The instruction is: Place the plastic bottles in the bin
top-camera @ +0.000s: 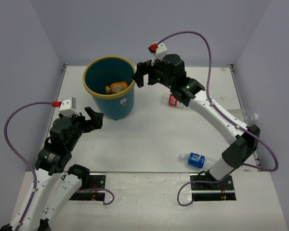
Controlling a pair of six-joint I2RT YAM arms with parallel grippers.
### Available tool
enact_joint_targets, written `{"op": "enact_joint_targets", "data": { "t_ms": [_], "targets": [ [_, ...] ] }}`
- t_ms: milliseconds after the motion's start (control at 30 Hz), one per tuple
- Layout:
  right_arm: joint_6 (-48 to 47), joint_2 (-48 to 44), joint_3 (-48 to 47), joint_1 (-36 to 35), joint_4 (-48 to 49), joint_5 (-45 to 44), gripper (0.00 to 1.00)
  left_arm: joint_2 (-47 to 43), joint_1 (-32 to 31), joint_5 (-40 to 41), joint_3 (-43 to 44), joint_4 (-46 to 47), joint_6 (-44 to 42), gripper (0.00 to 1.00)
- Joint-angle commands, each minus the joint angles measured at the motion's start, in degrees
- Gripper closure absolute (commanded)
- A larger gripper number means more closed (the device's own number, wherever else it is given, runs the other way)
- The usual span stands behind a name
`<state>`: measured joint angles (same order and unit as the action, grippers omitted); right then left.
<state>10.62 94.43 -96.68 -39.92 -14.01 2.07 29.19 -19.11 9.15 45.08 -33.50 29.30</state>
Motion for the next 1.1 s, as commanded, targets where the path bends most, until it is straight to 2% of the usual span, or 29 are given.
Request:
{"op": "enact_joint_targets", "data": {
  "t_ms": [0, 67, 167, 267, 300, 400, 500, 600, 1067],
  "targets": [
    [-0.39, -8.75, 9.92, 6.74, 3.35, 5.66, 0.01, 0.17, 0.74, -0.71, -0.96, 2.44, -1.61, 0.0],
    [-3.95, -11.46, 14.56, 10.33, 3.51, 9.25, 0.01, 0.27, 0.83, -0.71, -0.96, 2.47, -1.61, 0.0],
    [-15.03, -15.63, 18.86, 13.66, 3.24, 10.88, 0.01, 0.52, 0.84, -0.69, -0.96, 2.45, -1.6, 0.0],
    [-28.9, -16.9, 23.76, 16.32, 0.37, 16.4, 0.01, 0.6, 1.07, -0.31, -0.88, 2.22, -1.45, 0.0],
    [-36.68, -16.91, 24.98, 16.59, -0.9, 17.2, 0.01, 0.6, 1.23, -0.2, -0.87, 2.14, -1.37, 0.0],
    [-50.47, -15.48, 27.88, 16.88, -4.14, 13.38, 0.01, 0.35, 1.44, 0.58, -1.12, 2.2, -1.09, 0.0],
    [-54.2, -10.98, 26.46, 18.2, -9.4, 6.78, 0.01, 0.52, 1.54, 0.7, -1.14, 2.21, -1.09, 0.0],
    [-54.58, -5.49, 22.2, 21.07, -14.4, 6.21, 0.01, 1.34, 1.72, 1.18, -1.04, 2.01, -1.09, 0.0],
    [-58.26, 14.72, 11.65, 24.27, -16.93, 3.04, 0.01, 3.94, 6.45, -1.05, -1.22, 2.64, -1.53, 0.0]
  ]
}}
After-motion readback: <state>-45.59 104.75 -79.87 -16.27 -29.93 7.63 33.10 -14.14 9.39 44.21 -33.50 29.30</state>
